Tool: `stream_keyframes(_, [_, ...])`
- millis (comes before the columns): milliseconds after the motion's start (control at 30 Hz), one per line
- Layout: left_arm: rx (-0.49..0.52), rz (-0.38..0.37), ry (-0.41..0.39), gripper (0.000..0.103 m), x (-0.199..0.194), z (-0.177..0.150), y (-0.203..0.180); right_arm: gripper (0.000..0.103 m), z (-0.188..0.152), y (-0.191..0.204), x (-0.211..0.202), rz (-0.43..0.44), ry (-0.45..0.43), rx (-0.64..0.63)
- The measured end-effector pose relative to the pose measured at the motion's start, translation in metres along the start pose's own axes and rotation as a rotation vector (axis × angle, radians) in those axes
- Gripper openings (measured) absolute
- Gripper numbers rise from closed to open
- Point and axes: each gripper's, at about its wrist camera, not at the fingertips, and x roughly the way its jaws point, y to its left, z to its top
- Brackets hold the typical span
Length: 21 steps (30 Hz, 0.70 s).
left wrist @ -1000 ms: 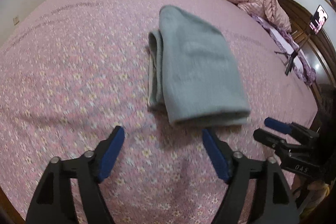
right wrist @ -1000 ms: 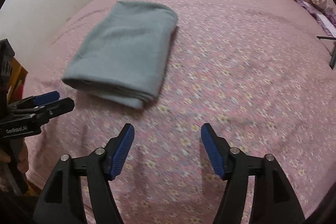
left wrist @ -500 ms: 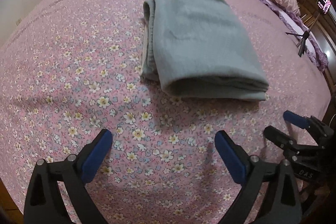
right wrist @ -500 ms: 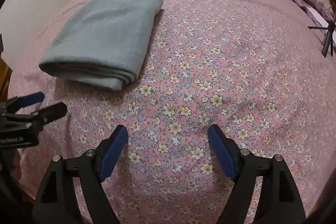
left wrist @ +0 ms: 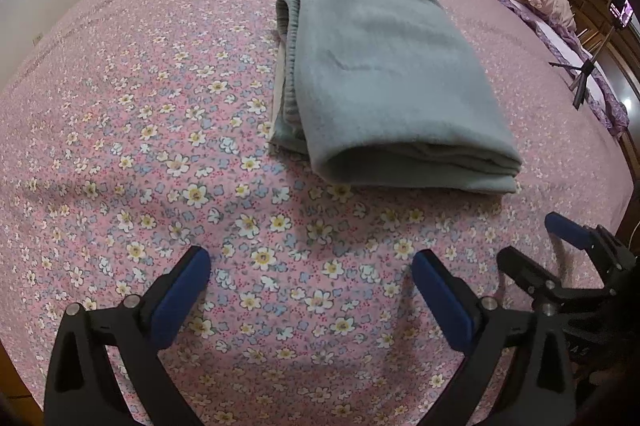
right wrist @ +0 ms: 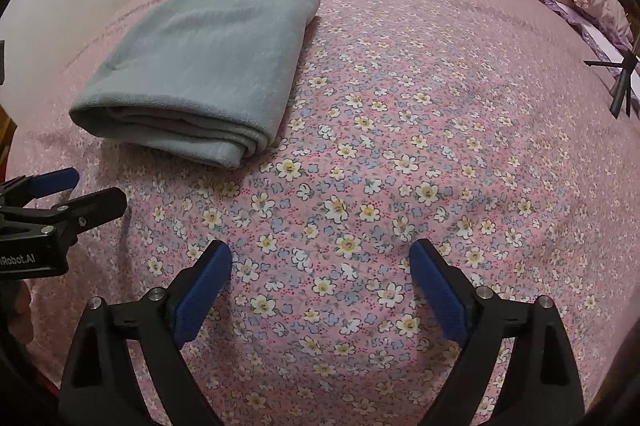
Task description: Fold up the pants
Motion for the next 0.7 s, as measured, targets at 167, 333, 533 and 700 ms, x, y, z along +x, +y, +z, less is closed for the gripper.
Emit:
stream_keyframes(167, [-0.015,-0.007,-0.011,0.103,-0.001,-0.003,0.006,0.098,0.0,0.005,0.005,-0.003,0.001,-0.007])
stream_keyframes(333, [0.003,0.019,0.001,0.103,0.0,-0.001,0.003,0.098,0.002,0.003,0.005,0.003,-0.002,-0.004])
stream_keyframes(533, [0.005,0.029,0.001,0.103,0.001,0.0,-0.006,0.1,-0.001,0.004,0.005,-0.002,-0.004,-0.002])
stream_keyframes(700, [0.021,0.048,0.006,0.103,0.004,0.0,-0.011,0.1,0.0,0.004,0.005,-0.003,-0.004,-0.002])
